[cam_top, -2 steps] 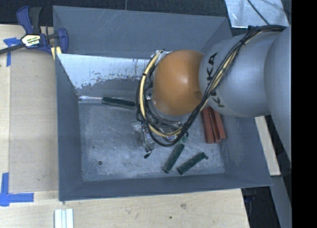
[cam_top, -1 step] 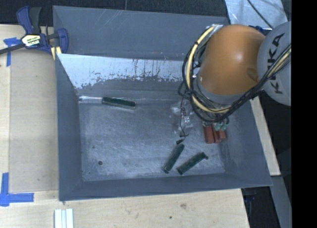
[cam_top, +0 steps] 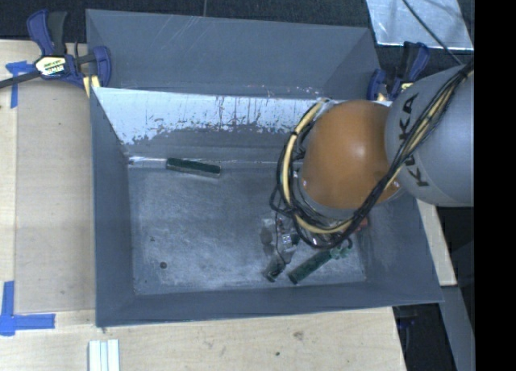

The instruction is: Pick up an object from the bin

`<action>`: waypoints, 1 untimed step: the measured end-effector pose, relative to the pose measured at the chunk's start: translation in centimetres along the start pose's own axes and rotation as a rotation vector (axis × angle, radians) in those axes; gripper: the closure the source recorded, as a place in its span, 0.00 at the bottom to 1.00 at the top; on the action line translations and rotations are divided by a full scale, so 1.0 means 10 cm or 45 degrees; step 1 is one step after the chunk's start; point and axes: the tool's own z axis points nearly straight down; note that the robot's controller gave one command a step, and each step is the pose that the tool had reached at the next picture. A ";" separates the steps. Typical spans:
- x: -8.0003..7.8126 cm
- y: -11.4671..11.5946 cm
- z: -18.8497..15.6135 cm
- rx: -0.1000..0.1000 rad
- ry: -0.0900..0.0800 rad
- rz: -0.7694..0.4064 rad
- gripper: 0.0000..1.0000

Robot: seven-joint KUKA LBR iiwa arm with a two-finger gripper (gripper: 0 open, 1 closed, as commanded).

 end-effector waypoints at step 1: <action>0.15 -0.53 -0.03 0.005 -0.007 0.027 1.00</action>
Offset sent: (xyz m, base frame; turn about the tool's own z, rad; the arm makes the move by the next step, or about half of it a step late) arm -0.0042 -0.0509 0.0030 0.0147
